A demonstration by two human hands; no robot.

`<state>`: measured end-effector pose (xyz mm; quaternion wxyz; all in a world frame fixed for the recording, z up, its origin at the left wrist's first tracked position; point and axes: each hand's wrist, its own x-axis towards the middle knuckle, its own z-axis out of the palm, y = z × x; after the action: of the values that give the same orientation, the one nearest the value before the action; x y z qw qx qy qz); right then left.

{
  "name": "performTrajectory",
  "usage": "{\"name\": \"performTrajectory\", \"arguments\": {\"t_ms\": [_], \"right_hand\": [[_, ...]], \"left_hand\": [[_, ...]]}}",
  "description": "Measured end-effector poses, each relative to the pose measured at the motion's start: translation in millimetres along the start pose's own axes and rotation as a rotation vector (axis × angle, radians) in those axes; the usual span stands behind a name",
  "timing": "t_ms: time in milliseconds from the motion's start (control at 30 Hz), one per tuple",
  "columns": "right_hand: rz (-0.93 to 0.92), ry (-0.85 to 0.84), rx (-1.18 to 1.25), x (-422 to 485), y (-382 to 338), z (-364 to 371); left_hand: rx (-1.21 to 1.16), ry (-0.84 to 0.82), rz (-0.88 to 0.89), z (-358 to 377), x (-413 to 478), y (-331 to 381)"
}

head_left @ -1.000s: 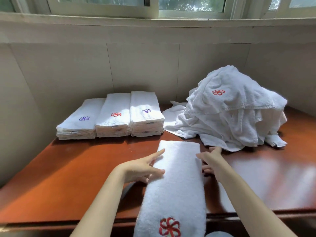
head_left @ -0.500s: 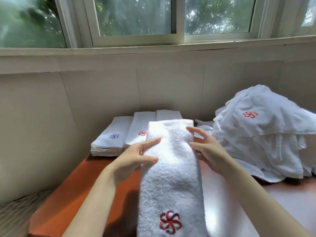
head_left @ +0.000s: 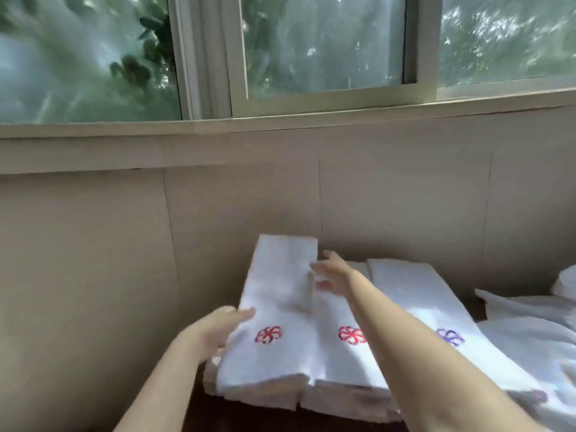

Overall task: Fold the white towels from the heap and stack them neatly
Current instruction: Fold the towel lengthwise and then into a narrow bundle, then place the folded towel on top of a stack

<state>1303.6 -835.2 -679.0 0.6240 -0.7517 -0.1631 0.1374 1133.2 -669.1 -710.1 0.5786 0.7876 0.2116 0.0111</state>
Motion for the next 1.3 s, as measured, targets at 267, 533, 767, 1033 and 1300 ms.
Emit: {"name": "performTrajectory", "arguments": {"t_ms": [267,533,767,1033,1300], "right_hand": [[-0.065,0.15,-0.204,71,51,37],[-0.139,0.25,-0.123,85,54,44],[-0.215,0.231,-0.193,86,66,47],[-0.219,0.26,-0.79,85,66,47],[-0.311,0.036,-1.051,73,57,69]], "left_hand": [[0.004,-0.213,0.109,-11,25,-27],[-0.271,-0.057,0.035,-13,22,-28],[0.027,0.058,-0.044,-19,24,-28],[0.158,0.105,-0.063,-20,32,-35],[0.6,0.14,-0.058,-19,28,-24]]}}
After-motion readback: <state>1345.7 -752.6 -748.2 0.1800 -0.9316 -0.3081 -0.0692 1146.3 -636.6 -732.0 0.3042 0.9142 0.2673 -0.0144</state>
